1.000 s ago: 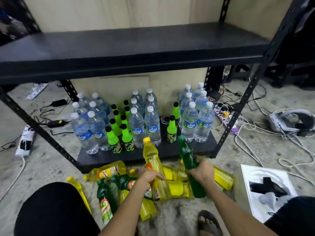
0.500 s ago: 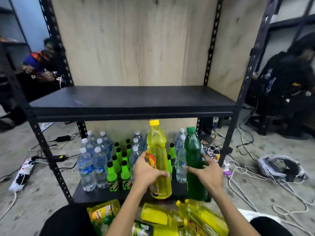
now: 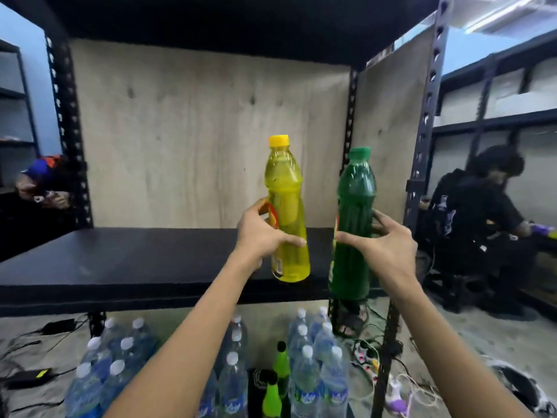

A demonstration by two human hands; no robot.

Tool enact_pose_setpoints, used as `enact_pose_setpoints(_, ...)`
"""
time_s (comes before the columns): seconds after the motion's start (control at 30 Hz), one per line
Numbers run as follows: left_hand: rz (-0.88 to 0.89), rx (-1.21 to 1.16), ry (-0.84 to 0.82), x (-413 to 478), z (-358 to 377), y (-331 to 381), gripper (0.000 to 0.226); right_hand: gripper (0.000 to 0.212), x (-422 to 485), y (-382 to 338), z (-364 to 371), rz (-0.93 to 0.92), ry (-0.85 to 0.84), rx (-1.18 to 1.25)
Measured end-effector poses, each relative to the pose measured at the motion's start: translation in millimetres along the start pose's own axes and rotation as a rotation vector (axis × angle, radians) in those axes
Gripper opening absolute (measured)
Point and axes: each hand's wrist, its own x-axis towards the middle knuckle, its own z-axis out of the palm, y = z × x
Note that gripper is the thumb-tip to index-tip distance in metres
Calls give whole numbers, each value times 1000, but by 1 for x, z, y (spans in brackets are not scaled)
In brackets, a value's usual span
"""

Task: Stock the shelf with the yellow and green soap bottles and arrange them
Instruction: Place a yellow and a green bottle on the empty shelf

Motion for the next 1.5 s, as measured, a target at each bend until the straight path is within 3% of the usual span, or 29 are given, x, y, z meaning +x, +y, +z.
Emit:
enact_pose_setpoints(0.33, -29, -18, -220, 158, 79, -64, 103, 80, 125, 48, 81, 70, 110, -85)
enact_pose_setpoints(0.53, -41, -166, -287, 219, 115, -87, 82, 75, 177, 83, 123, 94, 168, -80)
enact_pose_setpoints(0.83, -26, -237, -449, 274, 136, -127, 91, 77, 219, 110, 154, 159, 260, -191)
enact_pose_setpoints(1.1, -55, -211, -739, 301, 133, -140, 102, 80, 218, 126, 165, 21, 255, -326)
enact_pose_setpoints(1.27, -116, -132, -698, 291, 129, -136, 95, 88, 212, 119, 159, 33, 206, -367)
enact_pose_setpoints(1.4, -154, 143, -589, 259, 109, -113, 87, 96, 197, 105, 145, 113, 81, -358)
enact_pose_setpoints(1.5, -213, 144, -429, 223, 86, -95, 83, 92, 167, 84, 128, 91, 6, -334)
